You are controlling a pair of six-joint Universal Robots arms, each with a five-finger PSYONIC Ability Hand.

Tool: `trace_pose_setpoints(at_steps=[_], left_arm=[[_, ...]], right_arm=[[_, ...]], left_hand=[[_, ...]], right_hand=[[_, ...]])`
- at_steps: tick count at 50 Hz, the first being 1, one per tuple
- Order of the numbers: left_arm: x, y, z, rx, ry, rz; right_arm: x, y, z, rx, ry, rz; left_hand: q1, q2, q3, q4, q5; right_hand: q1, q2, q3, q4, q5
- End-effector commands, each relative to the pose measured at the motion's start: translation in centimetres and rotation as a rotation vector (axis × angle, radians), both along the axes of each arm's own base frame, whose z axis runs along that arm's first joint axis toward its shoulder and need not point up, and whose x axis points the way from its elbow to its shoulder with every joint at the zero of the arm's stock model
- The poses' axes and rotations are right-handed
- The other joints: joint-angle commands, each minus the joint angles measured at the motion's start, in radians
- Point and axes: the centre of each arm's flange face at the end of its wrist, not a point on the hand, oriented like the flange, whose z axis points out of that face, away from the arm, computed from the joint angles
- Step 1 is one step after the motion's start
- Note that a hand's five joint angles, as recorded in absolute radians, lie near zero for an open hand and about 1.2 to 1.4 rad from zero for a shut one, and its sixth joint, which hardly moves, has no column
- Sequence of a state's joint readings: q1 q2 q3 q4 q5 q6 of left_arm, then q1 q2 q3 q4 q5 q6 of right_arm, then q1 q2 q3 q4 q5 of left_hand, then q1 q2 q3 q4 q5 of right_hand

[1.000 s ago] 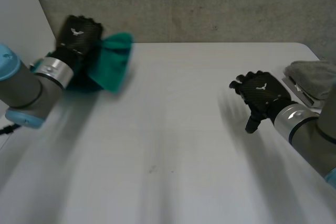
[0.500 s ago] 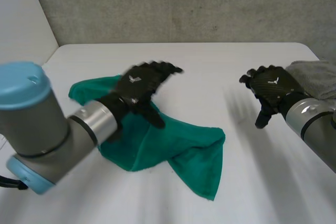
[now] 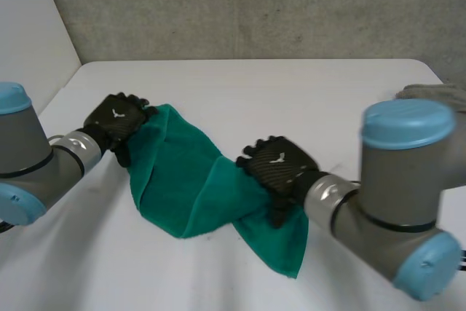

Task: Fold the laundry.

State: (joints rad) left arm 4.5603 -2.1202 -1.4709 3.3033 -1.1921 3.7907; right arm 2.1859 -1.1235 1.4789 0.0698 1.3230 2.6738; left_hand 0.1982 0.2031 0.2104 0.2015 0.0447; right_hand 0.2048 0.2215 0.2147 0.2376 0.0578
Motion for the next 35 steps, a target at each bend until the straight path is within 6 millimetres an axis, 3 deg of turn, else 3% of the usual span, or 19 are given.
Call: trace_pose_setpoints(at_steps=[1, 10, 14, 15, 16, 18, 21, 24, 27, 31, 32, 35], left_arm=[[0.7, -1.8, -2.5, 0.018, -0.11, -0.121], [0.3, -2.5, -4.3, -0.051, -0.219, -0.219], [0.1, -2.7, -4.6, -0.058, -0.23, -0.228], [0.1, -2.7, -4.7, -0.056, -0.23, -0.228], [0.1, -2.7, -4.7, -0.056, -0.23, -0.228], [-0.1, -2.8, -4.8, -0.058, -0.228, -0.231], [-0.5, -3.1, -4.6, -0.074, -0.226, -0.224], [-0.9, -3.7, -4.0, -0.123, -0.228, -0.197], [-1.9, -4.6, -2.7, -0.227, -0.2, -0.147], [-3.3, -5.6, 2.4, -0.413, -0.049, -0.076], [-3.6, -5.7, 5.2, -0.479, 0.045, -0.047], [-3.7, -5.5, 9.2, -0.551, 0.191, 0.003]], right_arm=[[2.6, 0.2, -1.8, -0.059, 0.075, 0.009], [3.9, -0.8, -4.0, -0.074, 0.13, -0.037], [4.0, -1.1, -4.6, -0.075, 0.142, -0.042], [4.0, -1.2, -4.5, -0.077, 0.138, -0.044], [4.0, -1.2, -4.5, -0.078, 0.137, -0.044], [4.1, -1.3, -4.4, -0.085, 0.129, -0.046], [4.3, -1.8, -3.7, -0.114, 0.101, -0.054], [4.8, -3.0, -2.3, -0.184, 0.053, -0.086], [5.5, -4.5, -0.2, -0.274, -0.003, -0.129], [6.4, -6.8, 3.7, -0.433, -0.101, -0.187], [6.4, -7.5, 4.6, -0.47, -0.128, -0.208], [5.6, -9.9, 8.5, -0.619, -0.24, -0.287]], left_hand=[[0.015, 0.01, 0.003, 0.012, -0.006], [0.039, 0.034, 0.026, 0.035, 0.018], [0.176, 0.172, 0.164, 0.173, 0.155], [0.217, 0.213, 0.205, 0.214, 0.196], [0.27, 0.265, 0.258, 0.267, 0.249], [0.586, 0.581, 0.574, 0.583, 0.565], [1.07, 1.065, 1.058, 1.067, 1.049], [1.198, 1.193, 1.186, 1.195, 1.177], [1.198, 1.193, 1.186, 1.195, 1.177], [1.198, 1.193, 1.186, 1.195, 1.177], [1.198, 1.193, 1.186, 1.195, 1.177], [1.198, 1.193, 1.186, 1.195, 1.177]], right_hand=[[-0.03, -0.047, -0.04, -0.063, -0.058], [0.109, 0.092, 0.099, 0.076, 0.081], [0.437, 0.421, 0.427, 0.405, 0.41], [0.662, 0.645, 0.652, 0.629, 0.634], [0.818, 0.801, 0.808, 0.785, 0.79], [1.135, 1.118, 1.125, 1.102, 1.108], [1.191, 1.175, 1.182, 1.159, 1.164], [1.191, 1.175, 1.182, 1.159, 1.164], [1.191, 1.175, 1.182, 1.159, 1.164], [1.191, 1.175, 1.182, 1.159, 1.164], [1.191, 1.175, 1.182, 1.159, 1.164], [1.191, 1.175, 1.182, 1.159, 1.164]])
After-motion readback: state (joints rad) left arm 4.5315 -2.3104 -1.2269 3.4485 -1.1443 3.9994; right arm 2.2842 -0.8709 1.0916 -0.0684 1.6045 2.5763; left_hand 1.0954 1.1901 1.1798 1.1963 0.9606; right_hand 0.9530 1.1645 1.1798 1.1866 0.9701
